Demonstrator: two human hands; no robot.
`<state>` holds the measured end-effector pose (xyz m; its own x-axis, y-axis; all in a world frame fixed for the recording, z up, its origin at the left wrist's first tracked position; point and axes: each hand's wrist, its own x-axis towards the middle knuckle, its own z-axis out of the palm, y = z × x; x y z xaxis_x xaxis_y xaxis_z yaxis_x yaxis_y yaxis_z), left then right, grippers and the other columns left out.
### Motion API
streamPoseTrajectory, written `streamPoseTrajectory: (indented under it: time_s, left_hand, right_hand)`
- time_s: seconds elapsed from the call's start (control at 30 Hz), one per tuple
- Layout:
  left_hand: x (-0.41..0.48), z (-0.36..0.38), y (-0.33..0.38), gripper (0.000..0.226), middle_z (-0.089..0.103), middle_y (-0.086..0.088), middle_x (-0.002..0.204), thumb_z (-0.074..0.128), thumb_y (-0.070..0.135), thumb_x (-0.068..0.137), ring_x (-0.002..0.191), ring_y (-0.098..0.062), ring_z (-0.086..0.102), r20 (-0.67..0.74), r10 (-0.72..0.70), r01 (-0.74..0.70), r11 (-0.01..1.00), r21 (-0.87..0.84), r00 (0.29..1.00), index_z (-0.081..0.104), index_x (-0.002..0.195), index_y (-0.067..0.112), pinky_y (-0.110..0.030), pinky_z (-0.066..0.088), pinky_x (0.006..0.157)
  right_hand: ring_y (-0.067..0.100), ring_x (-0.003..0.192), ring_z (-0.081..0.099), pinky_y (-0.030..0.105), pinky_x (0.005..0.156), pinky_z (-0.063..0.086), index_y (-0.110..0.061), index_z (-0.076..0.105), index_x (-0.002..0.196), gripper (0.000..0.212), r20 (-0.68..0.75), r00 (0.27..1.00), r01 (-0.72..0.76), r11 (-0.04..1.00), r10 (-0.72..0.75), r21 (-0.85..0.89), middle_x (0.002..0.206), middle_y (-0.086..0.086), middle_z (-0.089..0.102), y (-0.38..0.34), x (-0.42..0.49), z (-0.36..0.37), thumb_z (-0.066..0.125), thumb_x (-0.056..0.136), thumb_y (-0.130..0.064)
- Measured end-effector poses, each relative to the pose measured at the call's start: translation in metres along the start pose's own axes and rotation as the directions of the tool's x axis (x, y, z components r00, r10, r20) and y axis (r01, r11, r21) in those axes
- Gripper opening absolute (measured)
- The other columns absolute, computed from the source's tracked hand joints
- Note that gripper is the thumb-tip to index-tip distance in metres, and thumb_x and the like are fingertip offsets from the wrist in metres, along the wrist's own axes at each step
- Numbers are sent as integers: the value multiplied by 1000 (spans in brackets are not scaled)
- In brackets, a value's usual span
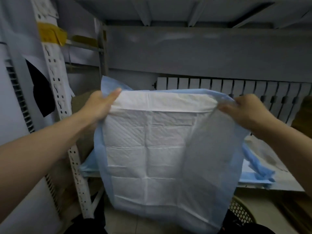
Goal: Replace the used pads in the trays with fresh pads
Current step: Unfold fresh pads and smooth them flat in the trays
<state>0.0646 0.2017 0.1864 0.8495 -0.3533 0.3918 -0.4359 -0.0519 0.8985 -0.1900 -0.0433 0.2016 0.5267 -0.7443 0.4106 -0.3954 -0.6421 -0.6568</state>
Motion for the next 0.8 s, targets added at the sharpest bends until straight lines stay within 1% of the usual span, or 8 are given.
streamPoseTrajectory:
  time_s: [0.17,0.3,0.4,0.47,0.53,0.6,0.7,0.8]
  left_hand:
    - [-7,-17,35,44,71,14,64,73,56,57,58,1,65,140,70,-57,994,-98,988,65,81,21,-20,50,57]
    - [1,-32,43,81,75,3,77,86,68,27,67,-9,70,291,162,-116,979,-169,943,70,87,16,-21,54,54]
    - [12,-37,46,55,75,6,89,88,47,46,76,-2,69,389,154,-190,980,56,908,71,91,22,-13,52,61]
    - [18,-34,48,29,72,10,78,86,32,61,70,-1,65,415,103,-253,911,326,904,69,83,25,-8,45,56]
    - [28,-26,46,17,65,11,73,80,22,76,67,-2,60,410,116,-301,855,422,905,64,82,22,-7,41,52]
    - [41,-13,41,8,63,6,79,66,16,89,65,-2,57,303,150,-273,866,418,941,62,93,22,-12,41,52]
    - [69,9,33,28,66,-11,88,44,8,92,64,-18,58,51,191,-195,889,415,980,64,110,17,-27,43,56]
    - [89,38,42,38,59,-13,102,28,10,98,57,-26,69,3,-57,57,997,-54,998,44,132,16,-33,55,49]
  right_hand:
    - [19,66,46,34,60,36,13,62,87,49,-214,976,92,947,-25,308,70,10,51,-21,11,-20,71,81,-35]
    - [18,66,42,34,58,33,16,57,91,51,-289,957,152,895,-27,419,72,8,47,-31,15,-18,69,81,-33]
    - [18,66,34,33,58,27,9,51,77,41,-292,956,151,865,-6,479,71,7,38,-33,20,-12,62,84,-30]
    - [19,65,34,32,56,26,-5,49,73,27,-299,954,146,845,17,514,69,7,35,-37,27,-4,56,87,-27]
    - [17,62,36,29,54,28,-9,47,74,25,-351,936,164,837,35,522,65,5,37,-41,37,6,52,90,-27]
    - [15,61,40,27,54,31,-12,48,75,25,-422,905,202,826,48,526,66,-1,42,-46,49,17,48,94,-30]
    - [8,64,45,26,57,37,-14,53,88,22,-473,879,240,792,69,562,75,-5,49,-59,74,30,42,98,-31]
    - [6,71,48,24,64,41,-16,49,97,18,-461,882,247,743,93,622,83,-6,51,-71,106,39,38,101,-30]
